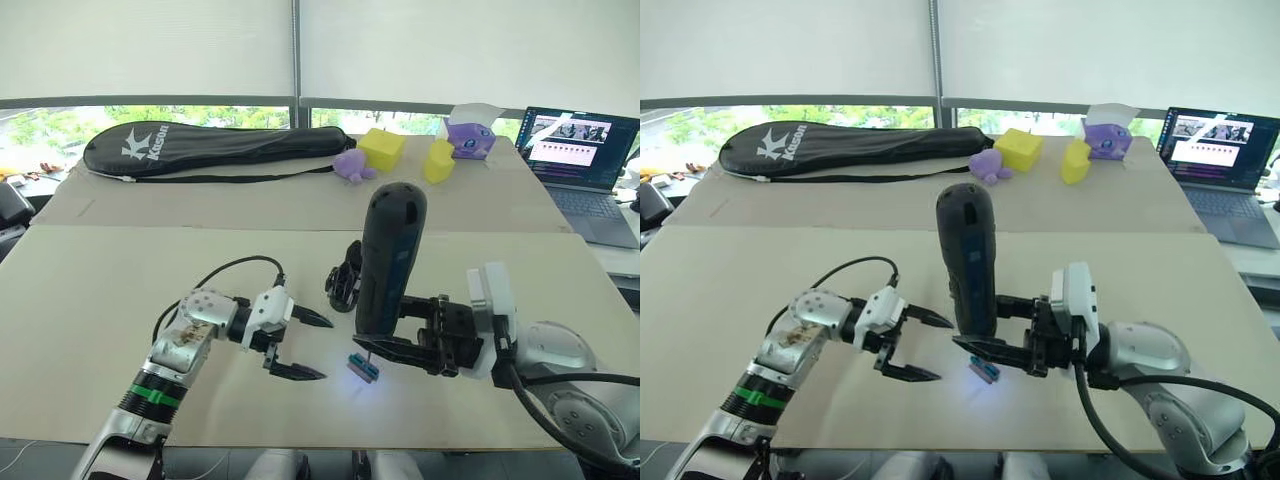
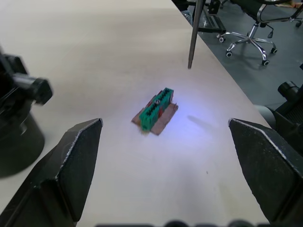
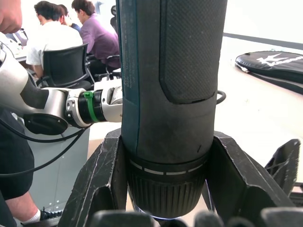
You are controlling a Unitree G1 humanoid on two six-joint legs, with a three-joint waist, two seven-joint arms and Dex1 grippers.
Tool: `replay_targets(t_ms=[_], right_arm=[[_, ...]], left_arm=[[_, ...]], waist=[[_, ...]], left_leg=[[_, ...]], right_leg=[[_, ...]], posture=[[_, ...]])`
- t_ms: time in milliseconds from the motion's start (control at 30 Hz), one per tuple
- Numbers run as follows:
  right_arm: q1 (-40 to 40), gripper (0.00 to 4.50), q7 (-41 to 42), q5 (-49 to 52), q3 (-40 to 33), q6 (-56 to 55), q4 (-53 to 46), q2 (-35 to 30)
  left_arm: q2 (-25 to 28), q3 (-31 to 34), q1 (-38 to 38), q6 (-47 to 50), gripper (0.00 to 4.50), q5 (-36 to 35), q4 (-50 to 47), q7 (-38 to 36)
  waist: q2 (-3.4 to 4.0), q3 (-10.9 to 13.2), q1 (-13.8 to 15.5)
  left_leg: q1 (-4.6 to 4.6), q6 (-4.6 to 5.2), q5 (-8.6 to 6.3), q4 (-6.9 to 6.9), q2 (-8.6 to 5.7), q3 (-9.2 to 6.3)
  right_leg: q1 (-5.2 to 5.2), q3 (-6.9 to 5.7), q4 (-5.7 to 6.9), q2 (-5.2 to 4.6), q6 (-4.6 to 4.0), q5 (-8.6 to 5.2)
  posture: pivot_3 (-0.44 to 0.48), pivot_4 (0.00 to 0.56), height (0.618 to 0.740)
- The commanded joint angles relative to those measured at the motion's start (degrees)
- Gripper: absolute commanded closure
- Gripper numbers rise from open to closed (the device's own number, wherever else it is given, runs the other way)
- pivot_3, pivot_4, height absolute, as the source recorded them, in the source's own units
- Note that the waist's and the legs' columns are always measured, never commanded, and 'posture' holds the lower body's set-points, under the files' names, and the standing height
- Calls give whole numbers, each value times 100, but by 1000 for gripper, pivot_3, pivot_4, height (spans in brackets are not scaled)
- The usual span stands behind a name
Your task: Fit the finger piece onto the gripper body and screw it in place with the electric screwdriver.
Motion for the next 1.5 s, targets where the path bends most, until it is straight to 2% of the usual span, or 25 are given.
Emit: replay_targets(t_ms=[33, 600, 1500], right_arm=[[6, 2582, 8, -30, -95, -355, -188, 115], [376, 2582, -15, -999, 285, -1085, 17, 608], [374, 2582, -26, -1223, 338, -1127, 167, 658]], left_arm=[[-186, -181, -17, -346, 0, 167, 107, 304], [-353, -560, -115, -538, 0, 267, 273, 531], [-467, -657, -171, -731, 0, 312, 478, 567]], waist=[[0, 0, -2], [0, 0, -10], [0, 0, -12]], left_leg=[[0, 0, 0, -1, 0, 1], [1, -1, 1, -1, -1, 1], [1, -2, 1, -1, -1, 1]], right_leg=[[-2, 0, 0, 0, 0, 0], [-1, -1, 0, 2, 0, 0], [-1, -1, 1, 3, 0, 0]], posture=[[0, 150, 740], [0, 150, 740], [0, 150, 740]])
